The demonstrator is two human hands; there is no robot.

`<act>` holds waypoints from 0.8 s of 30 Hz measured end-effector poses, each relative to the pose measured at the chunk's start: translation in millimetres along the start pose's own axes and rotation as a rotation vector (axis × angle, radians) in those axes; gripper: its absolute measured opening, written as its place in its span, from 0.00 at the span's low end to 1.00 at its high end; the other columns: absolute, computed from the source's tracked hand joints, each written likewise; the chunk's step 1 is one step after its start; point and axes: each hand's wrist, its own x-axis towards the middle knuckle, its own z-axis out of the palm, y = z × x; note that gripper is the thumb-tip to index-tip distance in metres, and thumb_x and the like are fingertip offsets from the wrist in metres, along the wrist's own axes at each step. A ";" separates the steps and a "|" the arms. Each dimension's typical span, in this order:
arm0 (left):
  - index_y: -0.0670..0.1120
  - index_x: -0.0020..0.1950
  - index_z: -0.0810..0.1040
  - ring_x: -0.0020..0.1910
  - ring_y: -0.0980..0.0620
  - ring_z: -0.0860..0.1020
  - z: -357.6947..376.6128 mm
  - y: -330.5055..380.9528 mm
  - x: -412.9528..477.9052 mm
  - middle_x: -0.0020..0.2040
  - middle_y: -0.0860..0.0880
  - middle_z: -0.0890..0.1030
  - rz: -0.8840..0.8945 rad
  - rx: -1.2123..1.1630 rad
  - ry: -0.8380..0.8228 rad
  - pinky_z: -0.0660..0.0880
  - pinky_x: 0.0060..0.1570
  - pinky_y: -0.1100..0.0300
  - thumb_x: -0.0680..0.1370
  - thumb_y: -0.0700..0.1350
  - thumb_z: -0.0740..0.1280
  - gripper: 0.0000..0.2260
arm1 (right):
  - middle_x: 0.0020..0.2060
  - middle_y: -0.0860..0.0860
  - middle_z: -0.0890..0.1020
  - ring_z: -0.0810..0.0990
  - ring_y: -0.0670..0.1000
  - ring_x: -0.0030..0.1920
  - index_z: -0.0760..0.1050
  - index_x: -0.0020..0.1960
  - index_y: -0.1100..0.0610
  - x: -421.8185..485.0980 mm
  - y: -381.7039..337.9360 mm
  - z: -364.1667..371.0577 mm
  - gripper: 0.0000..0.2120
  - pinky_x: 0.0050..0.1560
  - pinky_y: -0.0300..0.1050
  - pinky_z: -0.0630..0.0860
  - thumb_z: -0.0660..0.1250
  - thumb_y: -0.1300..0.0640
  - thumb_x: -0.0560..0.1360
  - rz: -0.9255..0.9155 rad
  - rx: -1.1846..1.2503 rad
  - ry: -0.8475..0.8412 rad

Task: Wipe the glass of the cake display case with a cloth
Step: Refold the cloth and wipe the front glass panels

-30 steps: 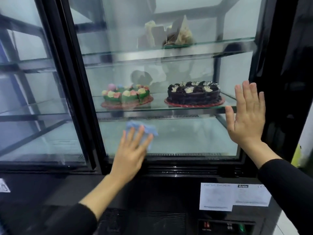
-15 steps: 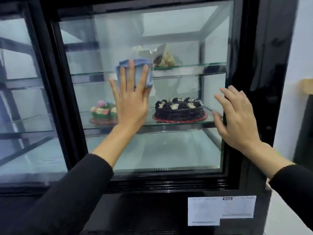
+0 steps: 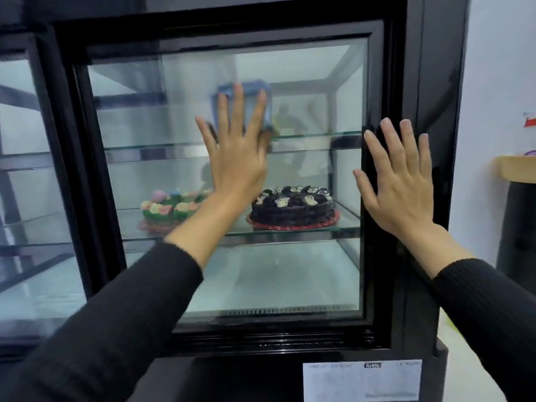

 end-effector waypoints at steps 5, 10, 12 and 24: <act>0.55 0.78 0.59 0.78 0.42 0.57 9.6 -7.7 -136.5 0.79 0.48 0.58 0.716 0.132 -0.185 0.42 0.74 0.38 0.81 0.46 0.63 0.27 | 0.78 0.60 0.56 0.52 0.61 0.79 0.56 0.78 0.58 -3.7 1.3 -0.3 0.30 0.78 0.58 0.49 0.57 0.47 0.81 0.066 0.037 0.018; 0.58 0.79 0.56 0.79 0.45 0.54 0.5 5.9 -13.8 0.80 0.48 0.56 0.525 0.167 -0.113 0.30 0.71 0.39 0.84 0.54 0.53 0.23 | 0.79 0.60 0.54 0.50 0.60 0.79 0.54 0.79 0.60 -2.0 2.6 -2.9 0.31 0.78 0.58 0.47 0.59 0.49 0.81 0.047 0.083 -0.006; 0.58 0.79 0.54 0.80 0.45 0.51 -2.9 23.0 45.4 0.81 0.48 0.53 0.257 0.104 -0.069 0.29 0.70 0.39 0.84 0.57 0.49 0.23 | 0.79 0.60 0.53 0.49 0.59 0.79 0.53 0.79 0.61 -8.5 8.7 -5.0 0.32 0.79 0.56 0.46 0.60 0.51 0.80 0.045 0.128 -0.022; 0.57 0.79 0.58 0.78 0.45 0.57 19.8 23.4 -73.4 0.79 0.48 0.59 0.838 0.163 -0.159 0.47 0.73 0.37 0.81 0.47 0.61 0.27 | 0.79 0.60 0.53 0.50 0.59 0.79 0.51 0.79 0.63 -31.7 23.8 -5.7 0.40 0.78 0.59 0.48 0.61 0.41 0.78 0.030 0.064 -0.055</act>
